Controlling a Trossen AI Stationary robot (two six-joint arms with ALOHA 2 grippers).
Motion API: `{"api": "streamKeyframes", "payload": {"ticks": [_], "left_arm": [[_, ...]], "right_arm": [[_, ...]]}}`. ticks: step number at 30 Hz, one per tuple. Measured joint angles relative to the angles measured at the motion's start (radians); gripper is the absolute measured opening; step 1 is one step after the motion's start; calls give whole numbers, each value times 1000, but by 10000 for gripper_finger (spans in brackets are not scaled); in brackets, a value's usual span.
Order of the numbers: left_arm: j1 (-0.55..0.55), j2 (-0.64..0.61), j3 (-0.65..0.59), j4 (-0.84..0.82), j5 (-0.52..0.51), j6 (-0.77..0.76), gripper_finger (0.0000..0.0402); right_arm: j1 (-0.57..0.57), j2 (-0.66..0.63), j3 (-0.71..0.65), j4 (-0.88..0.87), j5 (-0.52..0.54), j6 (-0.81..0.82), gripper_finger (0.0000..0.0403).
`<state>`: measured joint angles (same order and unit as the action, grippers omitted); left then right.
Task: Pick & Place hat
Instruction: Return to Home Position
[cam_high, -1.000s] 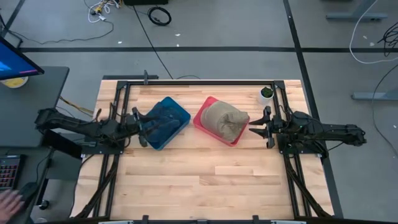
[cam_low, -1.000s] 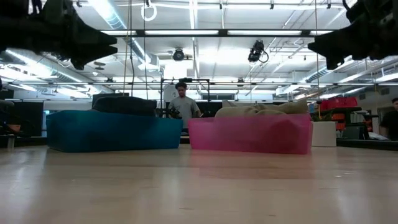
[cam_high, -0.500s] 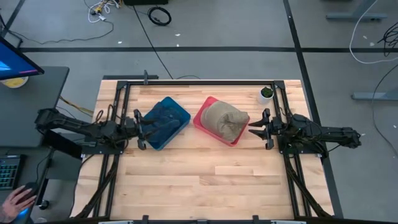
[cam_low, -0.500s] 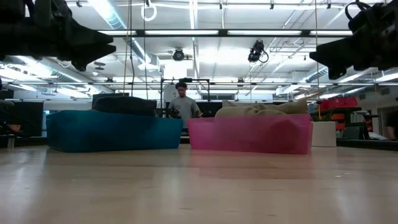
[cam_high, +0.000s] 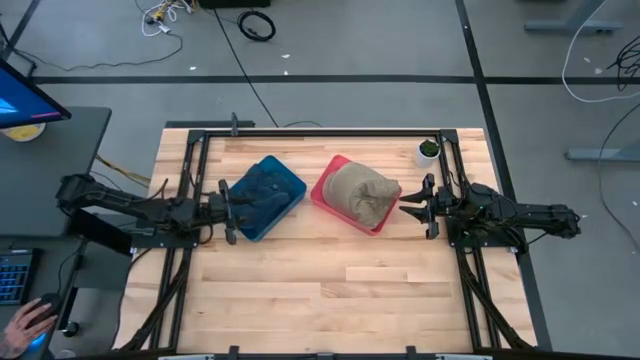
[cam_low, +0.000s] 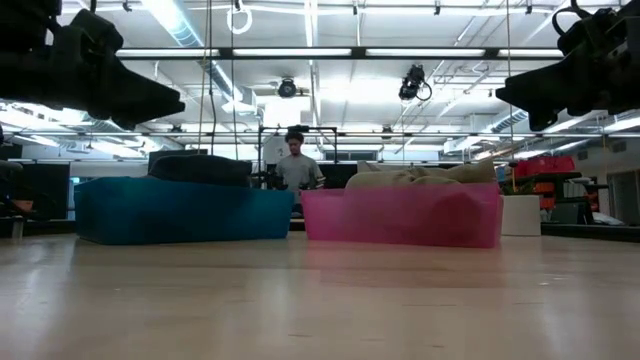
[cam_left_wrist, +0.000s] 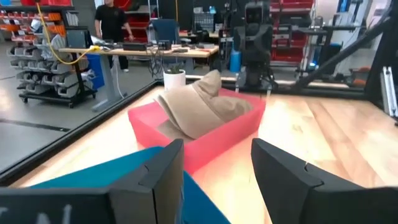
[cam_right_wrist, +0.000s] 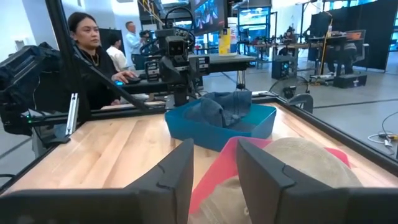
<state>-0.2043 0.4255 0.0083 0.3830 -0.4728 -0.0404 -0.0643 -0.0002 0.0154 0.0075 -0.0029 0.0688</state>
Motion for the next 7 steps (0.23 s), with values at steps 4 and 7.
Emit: {"api": "streamKeyframes", "payload": {"ticks": [4, 7], "left_arm": [[0, 0, 0, -8, 0, 0, 192], [0, 0, 0, -7, 0, 0, 193]], "right_arm": [[0, 0, 0, 0, 0, 1, 126], [0, 0, 0, 0, 0, 1, 126]]}}
